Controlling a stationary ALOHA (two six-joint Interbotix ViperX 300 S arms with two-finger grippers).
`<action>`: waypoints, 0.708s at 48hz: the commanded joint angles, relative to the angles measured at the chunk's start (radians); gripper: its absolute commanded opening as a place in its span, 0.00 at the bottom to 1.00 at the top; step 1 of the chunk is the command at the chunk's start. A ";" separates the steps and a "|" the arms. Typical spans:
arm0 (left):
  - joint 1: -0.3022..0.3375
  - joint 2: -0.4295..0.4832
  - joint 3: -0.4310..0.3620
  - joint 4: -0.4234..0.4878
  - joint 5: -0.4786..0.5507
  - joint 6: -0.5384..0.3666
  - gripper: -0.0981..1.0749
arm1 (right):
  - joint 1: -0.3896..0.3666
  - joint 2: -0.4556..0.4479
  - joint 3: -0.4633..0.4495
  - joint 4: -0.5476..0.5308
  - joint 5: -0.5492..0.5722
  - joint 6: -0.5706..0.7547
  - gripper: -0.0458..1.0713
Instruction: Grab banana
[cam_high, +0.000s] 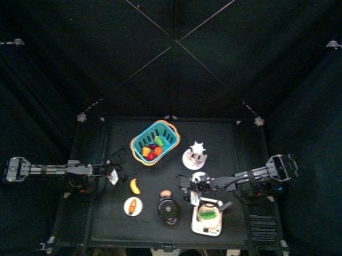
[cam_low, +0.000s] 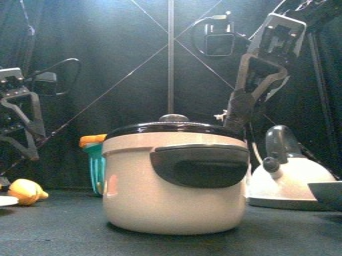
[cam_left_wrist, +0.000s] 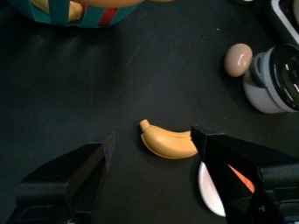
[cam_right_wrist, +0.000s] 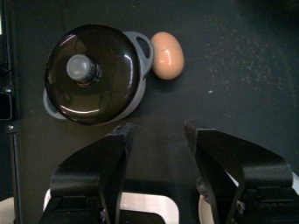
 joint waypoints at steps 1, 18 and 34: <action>-0.002 0.003 -0.020 -0.012 0.003 -0.008 0.95 | -0.005 -0.020 -0.028 -0.002 -0.003 0.002 0.81; -0.005 0.040 -0.064 -0.282 0.018 -0.011 0.95 | -0.021 -0.005 -0.031 -0.014 -0.003 -0.002 0.81; 0.029 0.186 -0.138 -0.365 0.181 -0.032 0.94 | -0.021 -0.005 -0.026 -0.017 -0.002 0.000 0.81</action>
